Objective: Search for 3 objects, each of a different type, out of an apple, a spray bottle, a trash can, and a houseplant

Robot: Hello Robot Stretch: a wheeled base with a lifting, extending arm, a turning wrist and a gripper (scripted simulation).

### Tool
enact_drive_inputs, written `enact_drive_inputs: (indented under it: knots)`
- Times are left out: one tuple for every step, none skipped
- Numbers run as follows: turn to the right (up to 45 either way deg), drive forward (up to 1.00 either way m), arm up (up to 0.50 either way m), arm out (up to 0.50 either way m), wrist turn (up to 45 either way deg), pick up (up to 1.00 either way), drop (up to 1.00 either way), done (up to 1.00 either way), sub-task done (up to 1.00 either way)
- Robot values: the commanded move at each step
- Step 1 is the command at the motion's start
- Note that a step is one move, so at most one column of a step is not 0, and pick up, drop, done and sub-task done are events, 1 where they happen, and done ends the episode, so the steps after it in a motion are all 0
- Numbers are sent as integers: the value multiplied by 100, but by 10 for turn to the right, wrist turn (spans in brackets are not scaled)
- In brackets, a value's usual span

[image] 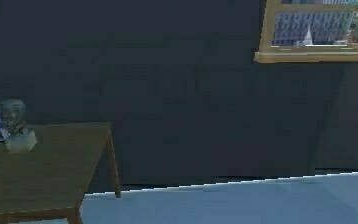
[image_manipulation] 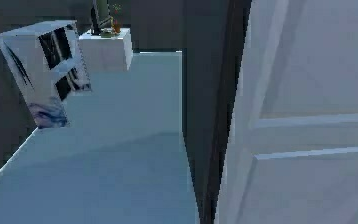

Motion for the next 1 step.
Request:
enact_drive_inputs:
  knots:
    - [450,0,0,0,0,0,0,0,0]
